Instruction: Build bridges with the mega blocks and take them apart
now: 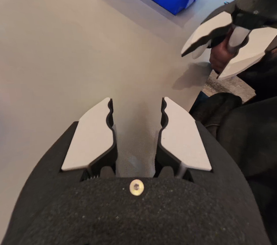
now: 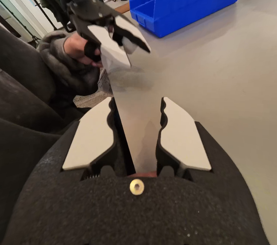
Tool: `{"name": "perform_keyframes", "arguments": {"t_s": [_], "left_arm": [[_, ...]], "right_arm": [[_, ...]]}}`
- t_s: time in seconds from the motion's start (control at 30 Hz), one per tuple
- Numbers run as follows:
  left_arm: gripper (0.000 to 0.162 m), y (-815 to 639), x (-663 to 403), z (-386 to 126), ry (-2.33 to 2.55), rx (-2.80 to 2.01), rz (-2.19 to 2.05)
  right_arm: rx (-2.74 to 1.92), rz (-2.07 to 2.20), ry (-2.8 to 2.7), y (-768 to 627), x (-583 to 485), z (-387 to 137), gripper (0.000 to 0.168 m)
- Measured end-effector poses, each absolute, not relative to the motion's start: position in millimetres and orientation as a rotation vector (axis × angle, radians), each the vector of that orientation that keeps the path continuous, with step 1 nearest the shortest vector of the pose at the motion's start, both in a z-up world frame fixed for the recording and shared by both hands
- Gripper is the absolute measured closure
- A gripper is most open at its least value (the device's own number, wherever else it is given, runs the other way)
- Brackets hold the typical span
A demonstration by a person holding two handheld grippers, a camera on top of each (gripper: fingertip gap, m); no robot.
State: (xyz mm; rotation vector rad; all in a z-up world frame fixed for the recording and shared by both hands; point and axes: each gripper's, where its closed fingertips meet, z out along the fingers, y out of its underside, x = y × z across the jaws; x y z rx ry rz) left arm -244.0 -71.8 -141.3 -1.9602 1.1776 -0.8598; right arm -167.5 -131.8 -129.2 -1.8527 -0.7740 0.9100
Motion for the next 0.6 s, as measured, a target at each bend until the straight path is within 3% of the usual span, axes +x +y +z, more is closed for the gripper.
{"name": "perform_keyframes", "arguments": {"t_s": [0.23,0.3,0.4,0.6], "left_arm": [[0.113,52.2,-362.5,-62.2,1.414,-1.968,-0.221],[0.103,91.2,-396.8,-65.9,1.564,-2.090,-0.068],[0.110,162.8,-436.2,-67.2,1.688,-2.090,0.197],[0.112,226.0,-458.3,-101.8,1.841,-2.206,0.125]], "right_arm": [[-1.877,0.961,-0.739,-130.2,-155.9,-135.0,0.110],[-1.879,1.000,-0.734,-130.9,-156.1,-134.4,0.110],[-1.876,1.025,-0.734,-131.7,-156.5,-133.7,0.111],[-1.887,1.063,-0.721,-130.6,-158.3,-134.6,0.112]]}}
